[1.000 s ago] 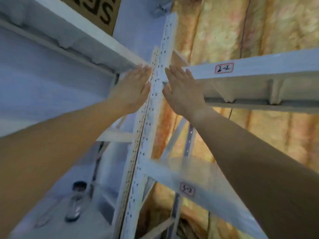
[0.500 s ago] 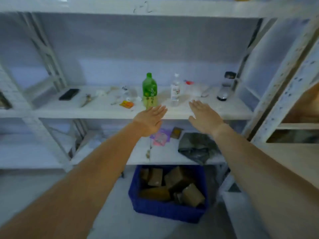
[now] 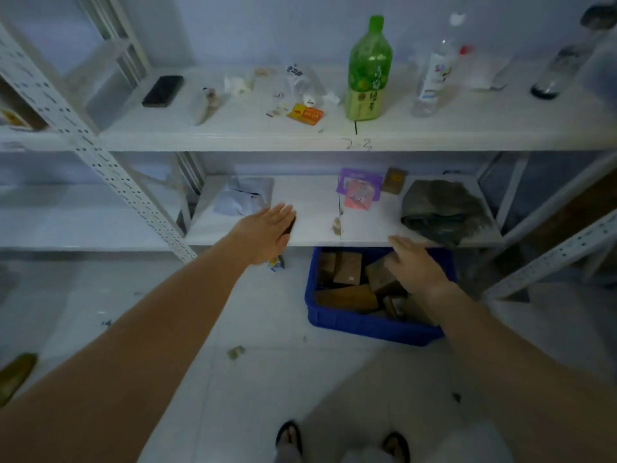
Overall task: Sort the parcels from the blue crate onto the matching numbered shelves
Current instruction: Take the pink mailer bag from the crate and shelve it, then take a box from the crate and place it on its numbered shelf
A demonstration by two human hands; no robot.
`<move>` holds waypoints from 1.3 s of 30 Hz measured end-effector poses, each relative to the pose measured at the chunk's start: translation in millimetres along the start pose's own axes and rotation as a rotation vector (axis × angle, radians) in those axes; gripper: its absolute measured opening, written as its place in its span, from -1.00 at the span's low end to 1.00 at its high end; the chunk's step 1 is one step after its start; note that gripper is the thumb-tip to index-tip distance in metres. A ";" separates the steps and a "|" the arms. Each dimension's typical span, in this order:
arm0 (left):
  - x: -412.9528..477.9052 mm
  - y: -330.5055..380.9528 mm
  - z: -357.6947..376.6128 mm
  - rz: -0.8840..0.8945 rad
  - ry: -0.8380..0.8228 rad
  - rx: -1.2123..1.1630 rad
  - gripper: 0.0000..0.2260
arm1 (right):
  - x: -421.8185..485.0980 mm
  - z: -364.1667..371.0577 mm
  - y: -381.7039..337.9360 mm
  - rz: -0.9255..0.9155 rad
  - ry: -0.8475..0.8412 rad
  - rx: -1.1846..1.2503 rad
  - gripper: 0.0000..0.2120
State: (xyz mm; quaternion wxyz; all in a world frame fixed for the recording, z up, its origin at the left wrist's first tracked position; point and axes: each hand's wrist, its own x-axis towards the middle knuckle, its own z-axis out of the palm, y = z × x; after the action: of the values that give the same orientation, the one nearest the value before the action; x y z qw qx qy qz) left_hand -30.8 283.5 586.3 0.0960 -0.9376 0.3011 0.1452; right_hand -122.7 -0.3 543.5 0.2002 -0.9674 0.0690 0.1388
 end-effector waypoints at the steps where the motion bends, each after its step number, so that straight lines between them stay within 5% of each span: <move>1: 7.2 -4.0 11.6 0.017 -0.015 0.000 -0.50 | -2.8 17.0 10.8 0.042 -0.042 0.002 -0.47; 6: 60.5 22.1 68.4 0.135 -0.127 -0.067 -0.51 | -20.9 80.7 81.4 0.274 -0.214 0.014 -0.39; 12: 122.1 65.8 120.4 0.066 -0.362 -0.278 -0.50 | 15.8 97.8 145.1 0.444 -0.386 -0.001 -0.42; 18: 230.6 62.0 207.2 0.007 -0.487 -0.316 -0.42 | 107.8 149.9 188.8 0.291 -0.457 -0.061 -0.36; 26: 383.0 53.1 441.3 -0.018 -0.454 -0.357 -0.17 | 298.8 368.9 202.5 0.047 -0.388 -0.156 -0.33; 34: 432.5 108.3 610.1 -0.036 -0.526 -0.240 0.17 | 373.4 540.4 228.3 -0.166 -0.455 -0.469 -0.01; 39: 460.7 116.4 650.9 -0.024 -0.513 -0.135 0.26 | 401.2 584.2 247.9 -0.178 -0.479 -0.649 -0.01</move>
State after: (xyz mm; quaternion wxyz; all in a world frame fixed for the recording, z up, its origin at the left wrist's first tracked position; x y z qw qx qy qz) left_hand 118.4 117.2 -188.0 0.1082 -0.8779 0.2456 0.3966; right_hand 71.6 -19.7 -181.4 -0.0938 -0.9228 -0.1108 0.3570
